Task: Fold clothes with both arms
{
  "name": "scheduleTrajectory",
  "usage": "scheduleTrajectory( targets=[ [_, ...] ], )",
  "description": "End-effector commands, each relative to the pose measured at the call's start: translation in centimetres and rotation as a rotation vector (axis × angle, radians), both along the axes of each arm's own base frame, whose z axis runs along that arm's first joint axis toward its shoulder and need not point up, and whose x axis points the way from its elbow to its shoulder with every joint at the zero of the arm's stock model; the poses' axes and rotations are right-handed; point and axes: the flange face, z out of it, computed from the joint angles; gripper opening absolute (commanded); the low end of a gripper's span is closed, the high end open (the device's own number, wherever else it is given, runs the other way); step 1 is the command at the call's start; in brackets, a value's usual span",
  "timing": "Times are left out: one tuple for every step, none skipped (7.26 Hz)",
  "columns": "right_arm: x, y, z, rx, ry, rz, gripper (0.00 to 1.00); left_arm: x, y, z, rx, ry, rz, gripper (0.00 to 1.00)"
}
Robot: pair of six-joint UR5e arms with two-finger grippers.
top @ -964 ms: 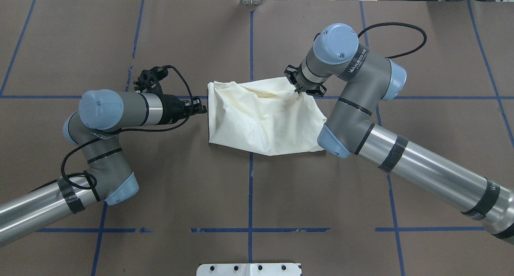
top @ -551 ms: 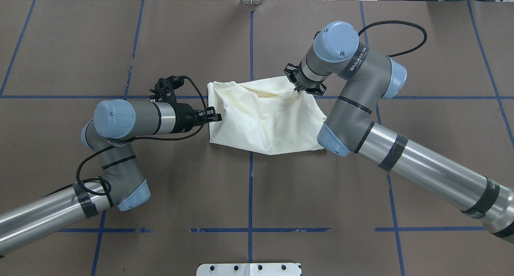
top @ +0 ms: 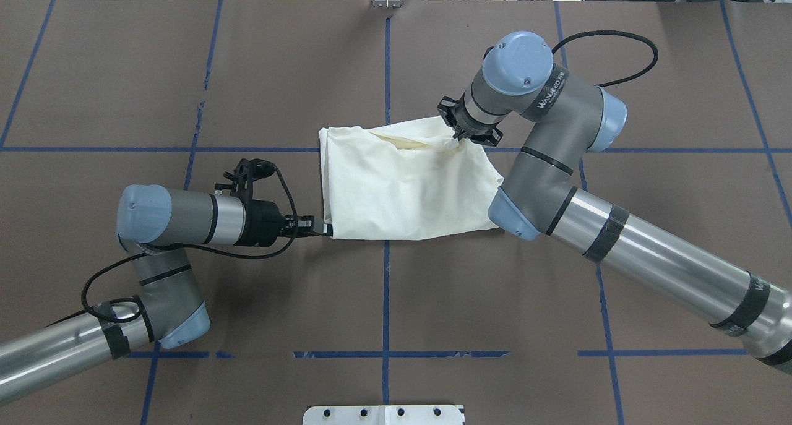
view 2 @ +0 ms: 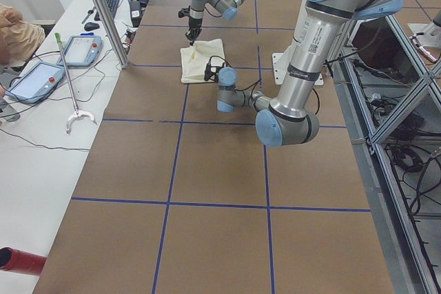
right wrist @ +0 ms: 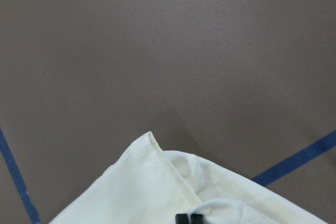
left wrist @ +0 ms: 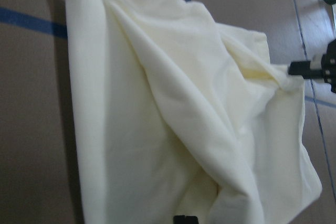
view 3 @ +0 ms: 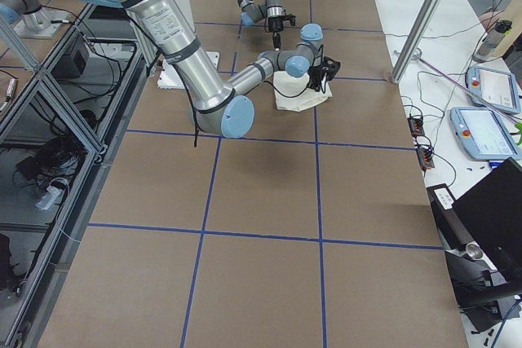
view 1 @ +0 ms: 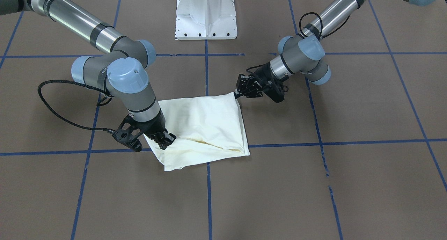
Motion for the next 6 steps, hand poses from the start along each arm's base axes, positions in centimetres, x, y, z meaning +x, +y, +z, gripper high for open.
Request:
scheduleTrajectory(
  targets=[
    [0.0, 0.0, 0.0, 0.000, 0.000, 0.002, 0.00, 0.7, 3.2, 1.0, 0.036, 0.047, 0.080, 0.00],
    [0.0, 0.0, -0.2, 0.000, -0.002, 0.003, 0.00, 0.3, 3.3, 0.5, 0.043, 0.059, 0.080, 0.00],
    [0.3, -0.4, -0.7, 0.005, -0.008, 0.009, 0.00, -0.5, 3.1, -1.2, 0.000, 0.081, 0.097, 0.00],
    [0.5, -0.5, -0.8, 0.005, -0.010, 0.011, 0.00, -2.2, -0.2, -2.4, -0.075, 0.079, 0.041, 0.00],
    [0.5, -0.5, -0.9, 0.008, -0.010, 0.009, 0.06, -2.5, -3.0, -3.9, -0.100, 0.042, -0.009, 0.00],
    [0.4, -0.5, -1.4, 0.016, -0.013, 0.008, 0.99, -1.1, -4.5, -5.6, -0.134, 0.000, -0.081, 0.00]
  ],
)
